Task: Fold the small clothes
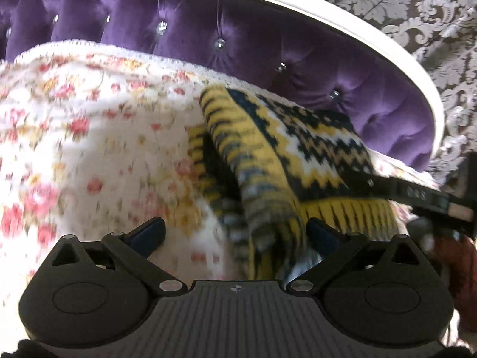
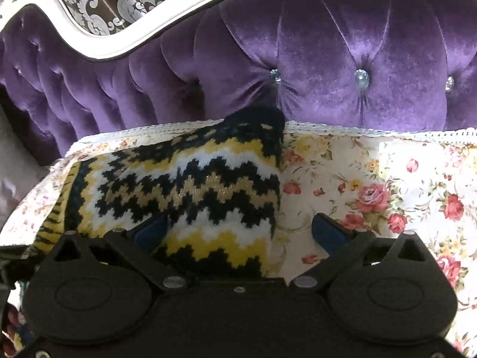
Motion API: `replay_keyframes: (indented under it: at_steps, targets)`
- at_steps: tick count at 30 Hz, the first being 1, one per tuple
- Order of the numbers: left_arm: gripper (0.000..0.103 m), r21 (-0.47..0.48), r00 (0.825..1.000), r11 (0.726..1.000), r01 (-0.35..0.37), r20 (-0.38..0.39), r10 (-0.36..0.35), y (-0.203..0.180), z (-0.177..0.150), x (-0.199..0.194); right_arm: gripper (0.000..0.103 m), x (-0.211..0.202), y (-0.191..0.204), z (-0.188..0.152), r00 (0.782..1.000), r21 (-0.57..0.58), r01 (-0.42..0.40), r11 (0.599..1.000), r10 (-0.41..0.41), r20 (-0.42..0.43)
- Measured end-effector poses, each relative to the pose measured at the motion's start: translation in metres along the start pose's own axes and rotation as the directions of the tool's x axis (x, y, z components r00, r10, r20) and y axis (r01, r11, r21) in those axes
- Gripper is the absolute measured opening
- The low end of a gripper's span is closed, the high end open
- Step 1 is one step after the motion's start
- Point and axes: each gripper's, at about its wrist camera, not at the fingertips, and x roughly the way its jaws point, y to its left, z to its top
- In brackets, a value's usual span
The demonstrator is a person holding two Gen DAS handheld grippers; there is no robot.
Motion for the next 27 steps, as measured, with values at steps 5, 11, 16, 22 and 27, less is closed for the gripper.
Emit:
replay_keyframes:
  at_steps: [5,11,16,22,27]
  targets:
    - [0.102,-0.020,0.997,0.997,0.070,-0.011,-0.070,-0.003,-0.019,-0.007,0.103,-0.010,-0.005,-0.002,0.996,0.019,-0.088,0.996,0.088,-0.022]
    - [0.102,-0.066,0.987,0.984,0.163,0.005,-0.163,-0.010,-0.016,0.011,0.103,-0.009,-0.011,-0.005,0.960,0.083,-0.278,0.957,0.280,-0.024]
    - [0.102,-0.125,0.972,0.964,0.234,0.017,-0.234,-0.011,-0.004,0.031,0.103,0.009,-0.021,0.000,0.913,0.172,-0.405,0.898,0.408,0.019]
    - [0.101,-0.197,0.946,0.927,0.319,0.012,-0.323,-0.003,0.006,0.046,0.102,0.020,-0.023,0.008,0.881,0.177,-0.467,0.866,0.472,0.014]
    - [0.094,-0.268,0.916,0.884,0.382,-0.019,-0.402,0.001,-0.008,0.040,0.050,0.014,-0.026,0.002,0.903,0.239,-0.414,0.878,0.430,-0.017]
